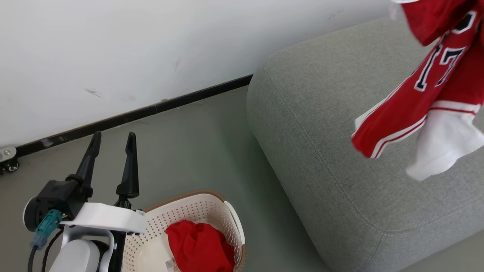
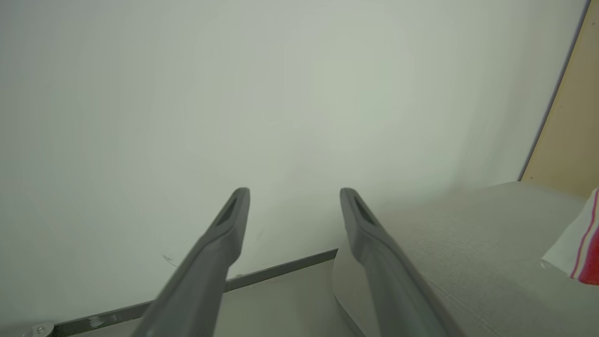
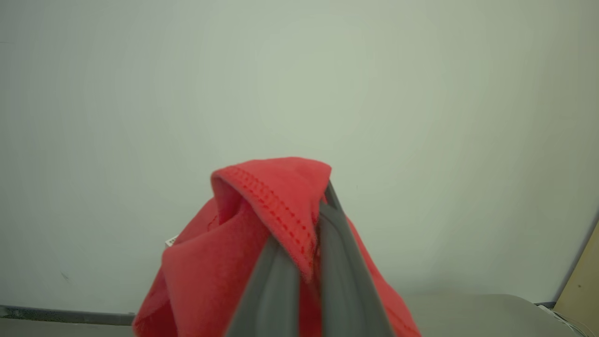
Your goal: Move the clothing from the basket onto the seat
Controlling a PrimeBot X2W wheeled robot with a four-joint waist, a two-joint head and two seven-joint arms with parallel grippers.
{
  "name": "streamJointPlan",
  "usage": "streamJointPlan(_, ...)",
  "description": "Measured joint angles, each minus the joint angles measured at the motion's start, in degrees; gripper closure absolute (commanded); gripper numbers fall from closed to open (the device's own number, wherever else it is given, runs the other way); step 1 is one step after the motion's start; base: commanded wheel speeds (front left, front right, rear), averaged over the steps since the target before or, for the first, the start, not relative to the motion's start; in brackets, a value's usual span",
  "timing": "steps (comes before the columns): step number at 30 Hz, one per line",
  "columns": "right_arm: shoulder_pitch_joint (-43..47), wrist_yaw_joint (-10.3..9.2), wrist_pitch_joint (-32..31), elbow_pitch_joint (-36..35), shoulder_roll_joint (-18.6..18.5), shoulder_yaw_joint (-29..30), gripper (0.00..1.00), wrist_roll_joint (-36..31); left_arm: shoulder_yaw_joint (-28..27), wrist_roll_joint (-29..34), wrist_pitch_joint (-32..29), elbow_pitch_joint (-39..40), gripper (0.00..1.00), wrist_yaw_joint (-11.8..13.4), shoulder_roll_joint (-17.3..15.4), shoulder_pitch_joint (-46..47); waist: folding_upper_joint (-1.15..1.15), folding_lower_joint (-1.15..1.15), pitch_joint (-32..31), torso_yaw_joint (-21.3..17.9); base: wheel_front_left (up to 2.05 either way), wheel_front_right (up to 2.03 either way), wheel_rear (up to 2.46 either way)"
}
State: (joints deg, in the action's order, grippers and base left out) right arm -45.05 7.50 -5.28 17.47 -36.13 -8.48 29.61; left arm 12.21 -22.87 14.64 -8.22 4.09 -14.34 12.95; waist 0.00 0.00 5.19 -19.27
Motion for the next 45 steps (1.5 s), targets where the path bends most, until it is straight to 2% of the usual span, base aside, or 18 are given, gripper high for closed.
streamJointPlan(5,-2.7,0.00,-1.1,2.3,-2.2,1.1,1.00,0.4,-0.2,0.4,0.0,0.1,0.00,0.0,-0.5,-0.1,0.00,0.00,1.4,-0.1,0.00,0.00,0.00)
streamJointPlan(24,-9.6,0.00,-0.4,12.2,-6.2,4.7,1.00,1.1,-1.0,2.0,-0.3,3.1,0.00,0.6,-3.7,-0.1,0.00,0.00,7.8,2.2,0.00,0.00,0.00)
streamJointPlan(45,-10.4,0.00,5.5,18.8,-5.2,3.6,1.00,1.2,-0.6,3.4,-3.1,6.0,0.00,0.6,-5.6,2.7,0.00,0.00,15.4,5.0,0.00,0.00,0.00)
